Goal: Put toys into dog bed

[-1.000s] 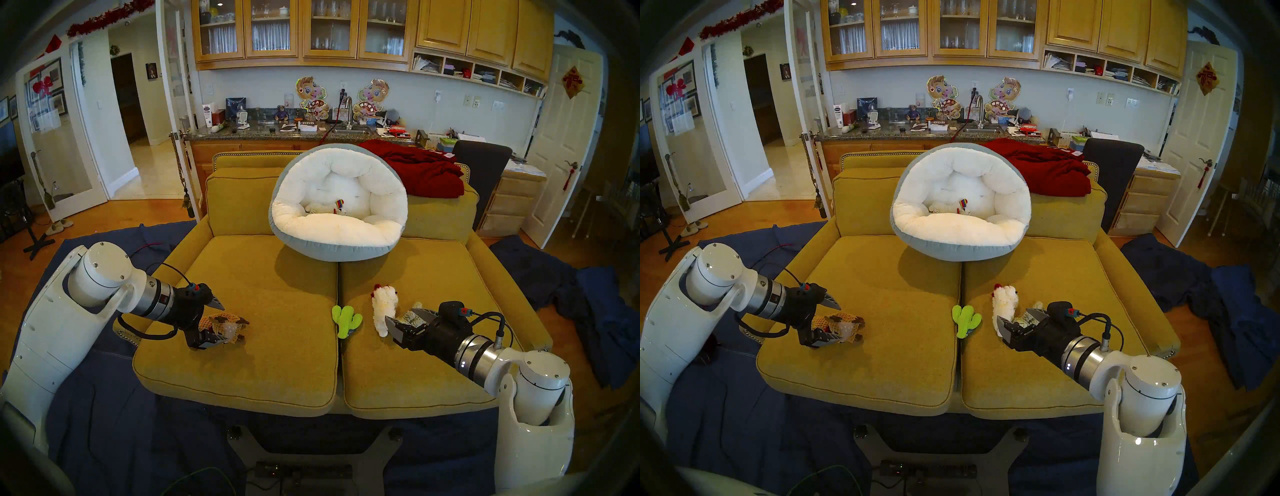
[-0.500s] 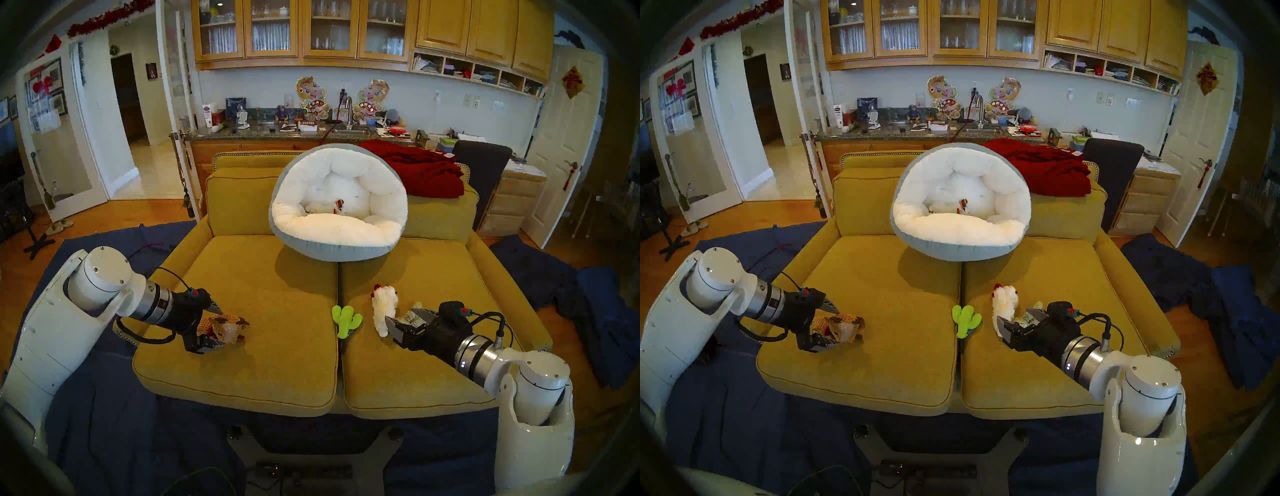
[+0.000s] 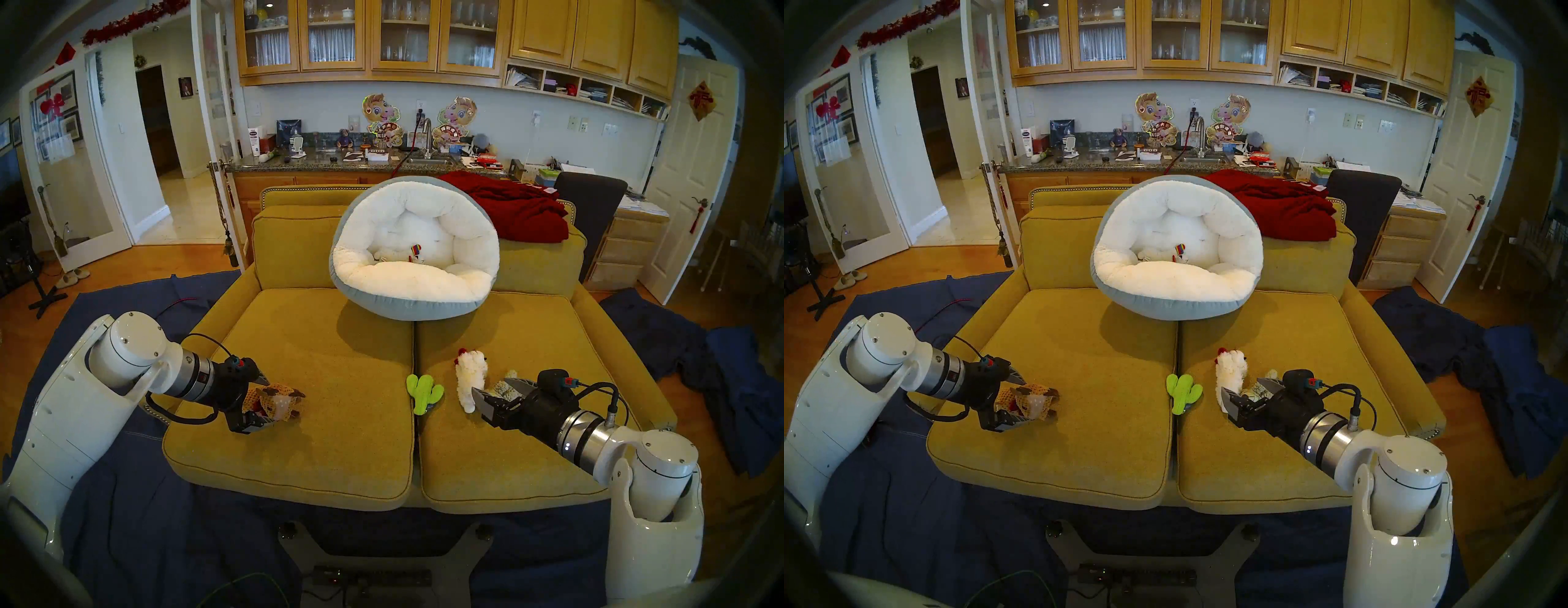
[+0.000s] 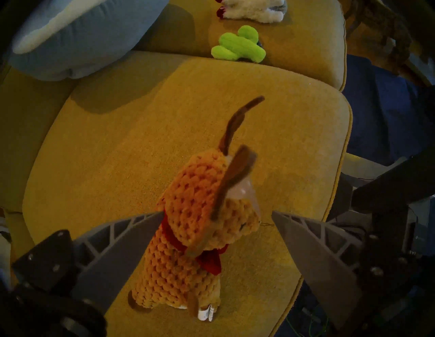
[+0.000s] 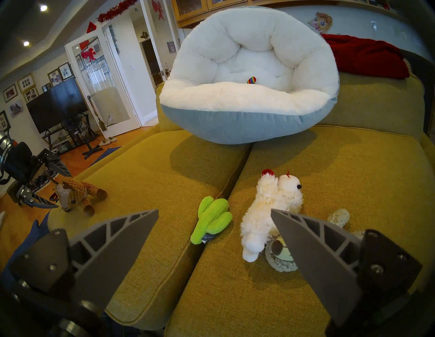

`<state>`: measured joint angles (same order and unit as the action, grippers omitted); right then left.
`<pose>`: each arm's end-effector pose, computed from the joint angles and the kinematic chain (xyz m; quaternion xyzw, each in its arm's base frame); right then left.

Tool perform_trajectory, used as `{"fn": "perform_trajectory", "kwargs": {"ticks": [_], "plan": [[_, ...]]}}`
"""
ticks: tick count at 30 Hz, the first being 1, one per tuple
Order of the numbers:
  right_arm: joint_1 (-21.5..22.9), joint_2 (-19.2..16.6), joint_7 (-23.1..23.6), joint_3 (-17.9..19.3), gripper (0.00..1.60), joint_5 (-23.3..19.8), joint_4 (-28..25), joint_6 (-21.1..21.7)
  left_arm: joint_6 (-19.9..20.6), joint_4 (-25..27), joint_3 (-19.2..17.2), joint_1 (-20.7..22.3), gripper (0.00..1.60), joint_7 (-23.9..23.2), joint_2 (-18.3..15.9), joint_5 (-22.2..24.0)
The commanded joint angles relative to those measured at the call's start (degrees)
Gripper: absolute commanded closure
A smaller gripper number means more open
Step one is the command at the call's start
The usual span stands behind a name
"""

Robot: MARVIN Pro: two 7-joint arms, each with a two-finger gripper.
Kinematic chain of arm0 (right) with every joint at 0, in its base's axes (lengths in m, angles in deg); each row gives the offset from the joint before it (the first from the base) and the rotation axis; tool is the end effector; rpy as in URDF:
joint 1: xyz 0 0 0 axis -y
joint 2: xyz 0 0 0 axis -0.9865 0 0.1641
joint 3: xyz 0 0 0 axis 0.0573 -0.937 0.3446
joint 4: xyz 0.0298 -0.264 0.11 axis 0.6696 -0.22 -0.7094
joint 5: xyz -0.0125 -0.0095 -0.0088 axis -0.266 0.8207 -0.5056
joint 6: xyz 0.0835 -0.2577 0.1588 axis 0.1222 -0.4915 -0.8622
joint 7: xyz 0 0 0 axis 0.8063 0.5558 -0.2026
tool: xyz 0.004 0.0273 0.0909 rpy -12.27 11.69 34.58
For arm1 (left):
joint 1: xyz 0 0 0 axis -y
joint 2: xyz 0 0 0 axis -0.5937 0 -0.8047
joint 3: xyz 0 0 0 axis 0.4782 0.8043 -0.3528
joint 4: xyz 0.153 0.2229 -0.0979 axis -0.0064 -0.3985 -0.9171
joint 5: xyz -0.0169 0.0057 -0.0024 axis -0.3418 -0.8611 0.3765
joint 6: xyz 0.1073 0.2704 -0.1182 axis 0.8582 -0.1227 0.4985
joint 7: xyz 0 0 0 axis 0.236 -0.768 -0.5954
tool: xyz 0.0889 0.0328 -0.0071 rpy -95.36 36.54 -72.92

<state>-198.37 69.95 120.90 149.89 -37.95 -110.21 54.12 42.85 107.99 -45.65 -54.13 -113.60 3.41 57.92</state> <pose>0.2555 -0.0564 -0.2586 -0.8195 -0.1220 -0.5244 0.1966 0.3624 0.1456 -0.2546 0.7772 -0.5587 0.2801 0.0734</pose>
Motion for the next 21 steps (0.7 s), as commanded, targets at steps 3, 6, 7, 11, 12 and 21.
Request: {"fn": "perform_trajectory", "kwargs": {"ticks": [3, 6, 7, 11, 12, 21], "plan": [[0.6, -0.1, 0.0, -0.1, 0.0, 0.0, -1.8, -0.4, -0.1, 0.7, -0.6, 0.9, 0.66, 1.1, 0.2, -0.7], [0.6, -0.1, 0.0, -0.1, 0.0, 0.0, -1.8, -0.4, 0.1, 0.7, -0.4, 0.9, 0.78, 1.4, 0.4, -1.1], [0.6, -0.1, 0.0, -0.1, 0.0, 0.0, -1.8, -0.4, 0.1, 0.8, -0.4, 0.9, 0.8, 1.5, 0.4, -1.2], [0.6, -0.1, 0.0, -0.1, 0.0, 0.0, -1.8, -0.4, -0.1, 0.8, -0.5, 0.8, 0.88, 1.6, 0.6, -1.4], [0.6, -0.1, 0.0, -0.1, 0.0, 0.0, -1.8, -0.4, -0.2, 0.8, -0.6, 0.8, 0.93, 1.6, 0.7, -1.5], [0.6, -0.1, 0.0, -0.1, 0.0, 0.0, -1.8, -0.4, -0.4, 1.2, -1.0, 0.7, 1.6, 3.0, 1.7, -1.9]]}}
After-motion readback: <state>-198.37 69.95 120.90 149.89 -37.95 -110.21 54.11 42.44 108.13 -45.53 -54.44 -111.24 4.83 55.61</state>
